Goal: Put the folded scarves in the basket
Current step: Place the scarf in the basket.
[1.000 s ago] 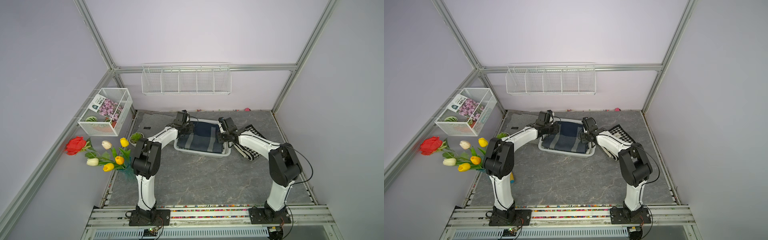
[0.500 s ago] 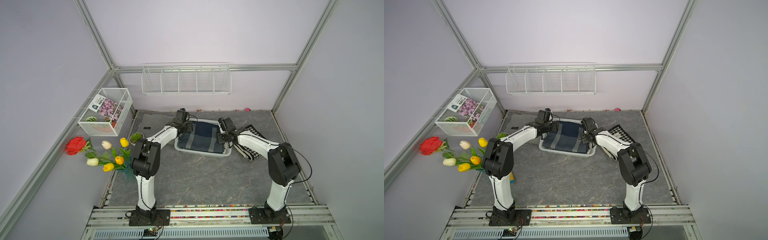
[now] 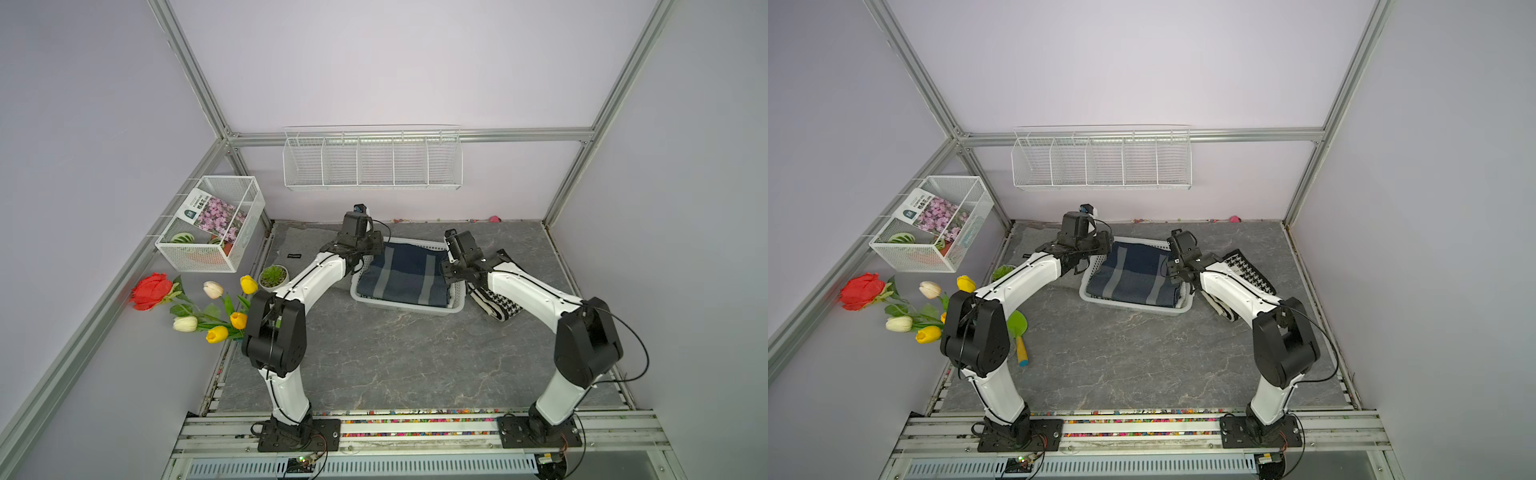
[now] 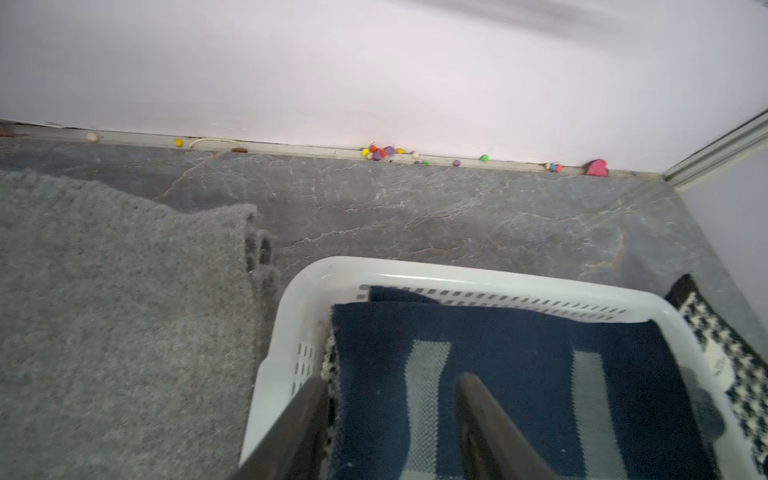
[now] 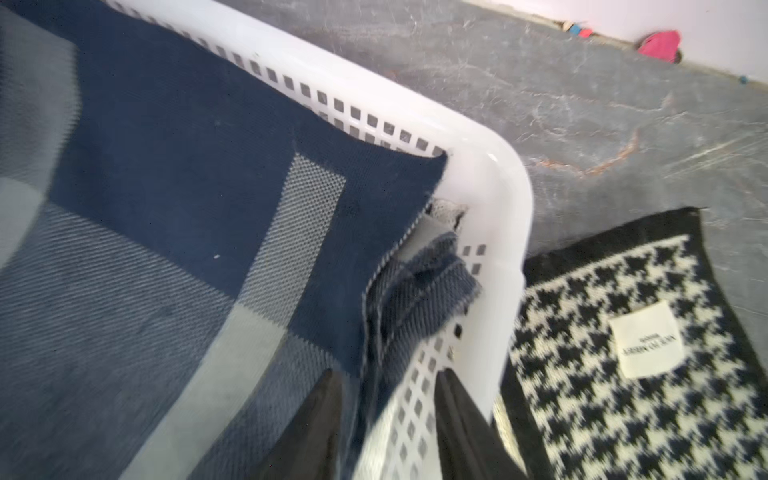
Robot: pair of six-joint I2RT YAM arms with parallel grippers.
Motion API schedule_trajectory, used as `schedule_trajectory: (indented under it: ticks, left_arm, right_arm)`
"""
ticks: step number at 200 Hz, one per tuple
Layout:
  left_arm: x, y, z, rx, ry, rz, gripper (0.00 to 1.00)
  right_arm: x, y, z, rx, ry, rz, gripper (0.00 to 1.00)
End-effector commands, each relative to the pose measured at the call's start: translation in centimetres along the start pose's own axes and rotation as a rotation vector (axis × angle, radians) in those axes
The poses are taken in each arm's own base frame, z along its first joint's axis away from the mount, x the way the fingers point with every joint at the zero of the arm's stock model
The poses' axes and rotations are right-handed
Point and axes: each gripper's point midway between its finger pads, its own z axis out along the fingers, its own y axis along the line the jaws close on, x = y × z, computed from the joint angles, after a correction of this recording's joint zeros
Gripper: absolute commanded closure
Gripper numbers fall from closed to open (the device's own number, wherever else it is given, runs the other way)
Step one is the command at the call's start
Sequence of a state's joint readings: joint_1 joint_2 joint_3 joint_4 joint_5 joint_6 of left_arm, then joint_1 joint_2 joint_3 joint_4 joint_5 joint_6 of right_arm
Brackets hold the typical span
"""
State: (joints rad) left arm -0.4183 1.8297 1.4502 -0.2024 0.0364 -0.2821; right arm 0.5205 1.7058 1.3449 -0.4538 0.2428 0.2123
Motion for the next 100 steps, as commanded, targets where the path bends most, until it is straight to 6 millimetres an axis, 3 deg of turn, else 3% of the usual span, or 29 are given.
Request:
schedule_trajectory:
  ticks: [1, 24, 49, 75, 100]
  left_arm:
    - [1.3, -1.9, 1.0, 0.072, 0.042, 0.021, 0.52]
    - [2.6, -3.1, 1.9, 0.138, 0.075, -0.008, 0.54]
    - [4.1, -3.8, 3.4, 0.187, 0.118, -0.017, 0.55]
    - [6.0, -2.3, 6.5, 0.121, 0.174, -0.003, 0.54]
    - [7.2, -0.1, 8.7, 0.036, 0.219, 0.006, 0.54]
  right_arm:
    - [0.1, 3.1, -2.7, -0.097, -0.043, -0.048, 0.58]
    - [1.0, 7.1, -3.0, -0.3, -0.007, -0.005, 0.6]
    - [3.4, 8.5, -1.0, -0.352, 0.078, 0.01, 0.62]
    - [8.1, 6.7, 2.0, -0.233, 0.249, -0.039, 0.69]
    - [11.4, 3.3, 3.5, -0.081, 0.329, -0.073, 0.71]
